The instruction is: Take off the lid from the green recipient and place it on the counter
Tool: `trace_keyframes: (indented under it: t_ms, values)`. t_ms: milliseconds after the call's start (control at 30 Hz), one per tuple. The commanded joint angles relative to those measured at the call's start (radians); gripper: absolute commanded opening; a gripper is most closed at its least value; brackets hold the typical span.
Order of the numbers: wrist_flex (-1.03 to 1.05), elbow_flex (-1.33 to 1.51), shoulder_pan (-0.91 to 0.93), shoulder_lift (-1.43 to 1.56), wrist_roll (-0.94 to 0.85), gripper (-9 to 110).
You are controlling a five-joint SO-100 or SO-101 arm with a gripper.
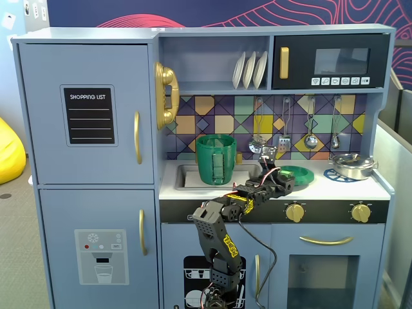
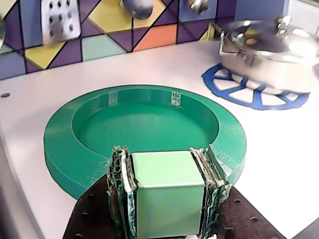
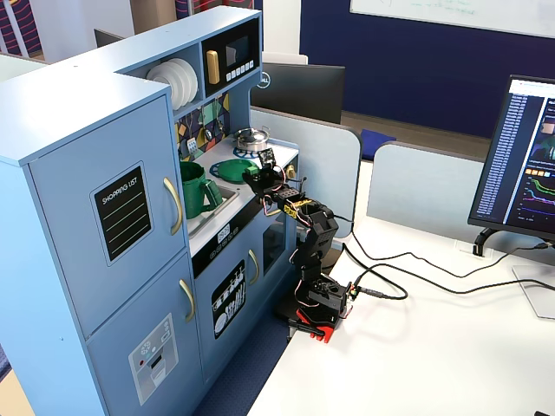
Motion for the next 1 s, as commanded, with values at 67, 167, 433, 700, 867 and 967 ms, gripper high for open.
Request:
trace_keyframes:
  t_ms: [67, 167, 433, 700, 867, 967]
  values:
    - [-0.044, -0.017, -0.026, 0.012, -0.008, 0]
    - [-0.052, -0.023, -0.029, 0.015, 0.021, 12]
    - [-0.046, -0.052, -0.023, 0.052, 0.091, 34]
    - [0.321, -0.138, -0.049, 0.304, 0.091, 33]
    - [0.77, -0.256, -0.104, 0.555, 0.094, 30]
    - [0.936, -0.235, -0.143, 0.672, 0.052, 29]
